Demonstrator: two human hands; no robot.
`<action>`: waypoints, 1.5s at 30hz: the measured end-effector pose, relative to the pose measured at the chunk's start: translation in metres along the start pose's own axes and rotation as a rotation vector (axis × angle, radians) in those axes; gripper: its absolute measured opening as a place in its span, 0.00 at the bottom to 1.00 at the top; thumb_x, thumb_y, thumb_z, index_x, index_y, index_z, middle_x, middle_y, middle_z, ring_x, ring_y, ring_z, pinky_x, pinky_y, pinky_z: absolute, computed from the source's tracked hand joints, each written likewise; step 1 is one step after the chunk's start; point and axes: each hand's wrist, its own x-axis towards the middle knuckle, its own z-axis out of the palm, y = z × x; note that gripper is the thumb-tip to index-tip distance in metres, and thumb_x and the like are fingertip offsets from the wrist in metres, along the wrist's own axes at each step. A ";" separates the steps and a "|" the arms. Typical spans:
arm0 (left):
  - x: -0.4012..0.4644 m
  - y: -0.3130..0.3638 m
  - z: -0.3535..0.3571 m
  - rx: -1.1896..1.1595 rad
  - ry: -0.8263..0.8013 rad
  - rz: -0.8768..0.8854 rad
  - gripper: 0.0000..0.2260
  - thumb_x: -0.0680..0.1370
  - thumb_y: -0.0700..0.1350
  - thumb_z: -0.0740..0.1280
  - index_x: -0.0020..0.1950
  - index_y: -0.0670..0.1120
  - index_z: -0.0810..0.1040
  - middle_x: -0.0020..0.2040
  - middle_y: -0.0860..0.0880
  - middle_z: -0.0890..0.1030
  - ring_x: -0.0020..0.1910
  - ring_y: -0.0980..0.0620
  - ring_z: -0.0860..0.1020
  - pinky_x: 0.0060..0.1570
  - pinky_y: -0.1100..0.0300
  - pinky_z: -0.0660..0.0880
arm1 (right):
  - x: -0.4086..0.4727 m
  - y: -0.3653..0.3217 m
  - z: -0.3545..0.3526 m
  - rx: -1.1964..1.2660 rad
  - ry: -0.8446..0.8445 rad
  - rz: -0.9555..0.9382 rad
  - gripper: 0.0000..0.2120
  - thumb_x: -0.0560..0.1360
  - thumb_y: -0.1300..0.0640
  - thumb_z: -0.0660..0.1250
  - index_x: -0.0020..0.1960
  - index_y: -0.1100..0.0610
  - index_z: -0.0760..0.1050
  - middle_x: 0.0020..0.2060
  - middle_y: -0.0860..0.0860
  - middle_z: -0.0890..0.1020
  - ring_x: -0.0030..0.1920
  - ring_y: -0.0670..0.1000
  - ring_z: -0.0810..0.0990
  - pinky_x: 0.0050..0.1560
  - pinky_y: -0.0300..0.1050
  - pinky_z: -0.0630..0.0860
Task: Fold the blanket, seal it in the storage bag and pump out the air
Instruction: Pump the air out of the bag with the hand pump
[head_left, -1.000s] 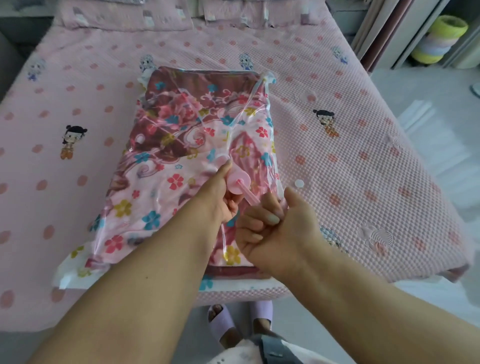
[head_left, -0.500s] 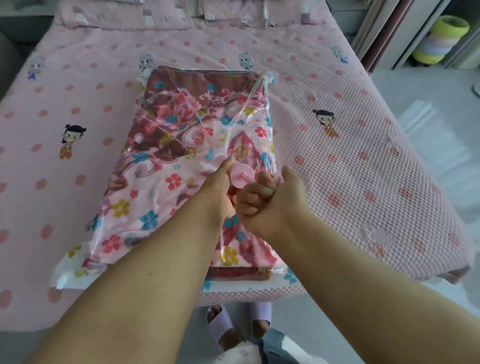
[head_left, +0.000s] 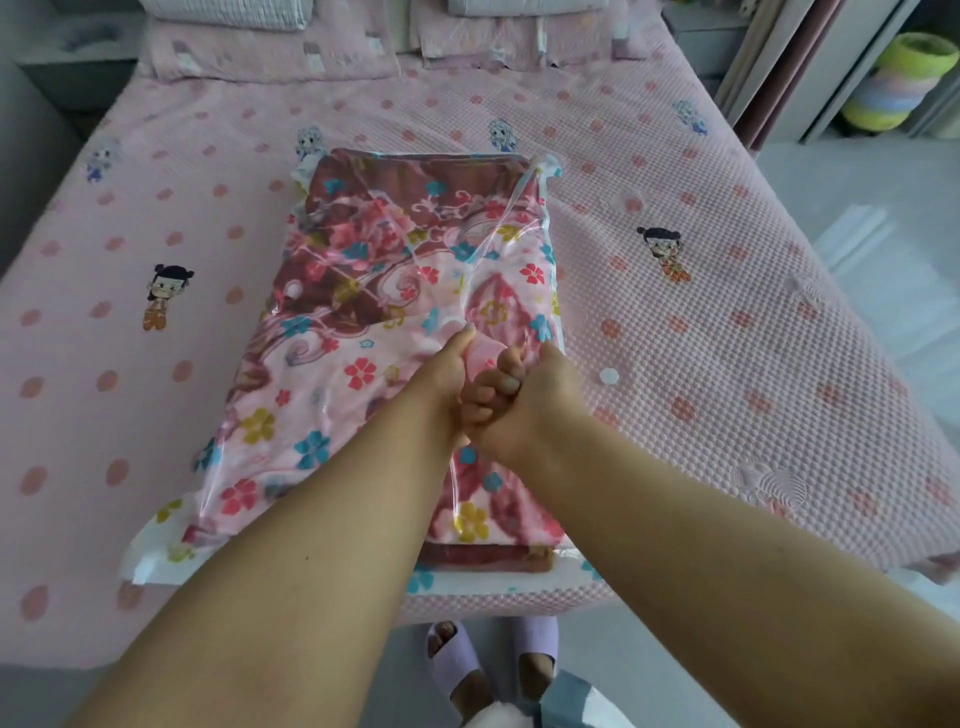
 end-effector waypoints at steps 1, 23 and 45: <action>0.003 0.000 -0.001 -0.011 0.047 0.003 0.27 0.77 0.65 0.59 0.33 0.44 0.79 0.20 0.52 0.73 0.15 0.59 0.67 0.16 0.71 0.61 | -0.011 0.004 -0.007 0.012 -0.057 -0.014 0.29 0.79 0.37 0.48 0.25 0.53 0.58 0.22 0.47 0.58 0.25 0.47 0.57 0.26 0.35 0.53; 0.003 -0.002 0.003 -0.042 -0.011 -0.016 0.28 0.78 0.65 0.56 0.31 0.44 0.76 0.18 0.52 0.71 0.13 0.59 0.66 0.17 0.71 0.63 | 0.001 -0.002 0.000 0.052 0.048 0.063 0.30 0.78 0.35 0.48 0.25 0.53 0.59 0.21 0.47 0.59 0.23 0.47 0.59 0.24 0.35 0.55; 0.005 0.003 -0.007 -0.006 0.043 -0.014 0.25 0.77 0.64 0.60 0.39 0.43 0.77 0.22 0.51 0.74 0.17 0.57 0.72 0.19 0.68 0.69 | -0.010 0.004 0.014 0.222 0.025 0.142 0.29 0.79 0.37 0.49 0.24 0.53 0.59 0.20 0.47 0.59 0.24 0.47 0.58 0.26 0.36 0.52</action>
